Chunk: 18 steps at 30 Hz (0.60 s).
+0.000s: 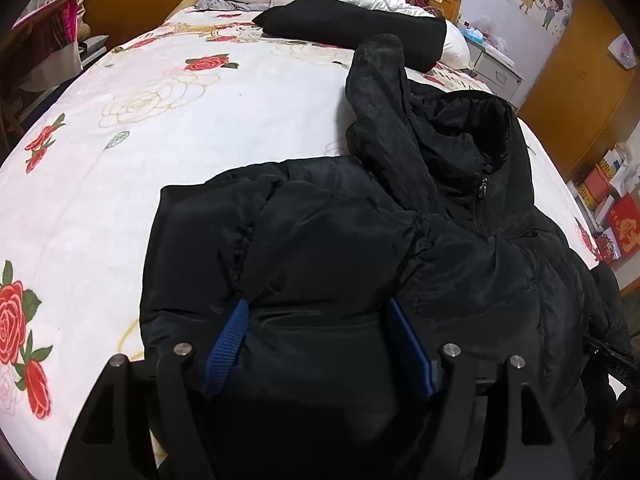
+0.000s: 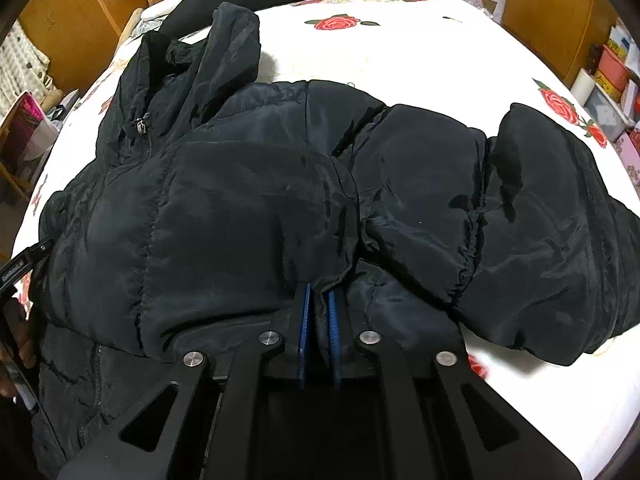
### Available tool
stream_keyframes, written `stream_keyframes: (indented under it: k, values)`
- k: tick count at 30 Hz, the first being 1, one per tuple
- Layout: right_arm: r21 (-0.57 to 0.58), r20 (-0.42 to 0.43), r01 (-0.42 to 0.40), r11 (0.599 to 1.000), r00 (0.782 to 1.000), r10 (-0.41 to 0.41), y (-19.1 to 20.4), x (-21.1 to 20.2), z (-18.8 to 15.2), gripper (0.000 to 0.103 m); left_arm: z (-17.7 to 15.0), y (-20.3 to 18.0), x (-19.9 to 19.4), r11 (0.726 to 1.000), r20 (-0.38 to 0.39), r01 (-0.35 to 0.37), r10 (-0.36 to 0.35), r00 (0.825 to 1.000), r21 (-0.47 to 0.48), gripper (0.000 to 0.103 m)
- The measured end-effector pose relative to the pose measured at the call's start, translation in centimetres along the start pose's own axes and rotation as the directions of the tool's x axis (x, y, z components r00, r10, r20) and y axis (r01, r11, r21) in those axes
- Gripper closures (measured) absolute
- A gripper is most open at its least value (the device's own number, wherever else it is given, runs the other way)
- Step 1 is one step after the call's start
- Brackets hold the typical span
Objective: Fold large clothes
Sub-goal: 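Release the sleeve from the left tool onto the jacket front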
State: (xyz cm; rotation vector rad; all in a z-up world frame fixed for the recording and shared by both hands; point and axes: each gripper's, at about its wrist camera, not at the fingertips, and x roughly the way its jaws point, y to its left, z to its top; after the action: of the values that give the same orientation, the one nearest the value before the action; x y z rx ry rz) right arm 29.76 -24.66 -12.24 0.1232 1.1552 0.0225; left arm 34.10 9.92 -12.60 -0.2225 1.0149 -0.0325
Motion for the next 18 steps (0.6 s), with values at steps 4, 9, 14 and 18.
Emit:
stream_keyframes:
  k: [4,9,14,18]
  values:
    - [0.021,0.091,0.009,1.0,0.996,-0.011,-0.4,-3.5,0.3,0.09,0.5,-0.1,-3.1,1.0,0.053,0.03,-0.031,0.998,0.003,0.03]
    - [-0.027,0.208,-0.065,0.998,0.976,0.069,1.8,-6.6,2.2,0.09,2.5,-0.6,-4.5,0.999,0.131,0.015,-0.019,0.991,0.032,0.03]
    - [-0.048,0.104,-0.049,0.998,0.993,0.053,3.6,-1.2,4.5,0.09,3.3,-0.4,0.3,0.998,0.031,-0.052,0.052,0.998,0.018,0.03]
    - [0.0,0.045,-0.048,0.999,0.998,0.047,1.9,1.5,4.1,0.089,2.7,-1.4,1.4,0.993,0.028,-0.082,0.08,0.996,0.083,0.025]
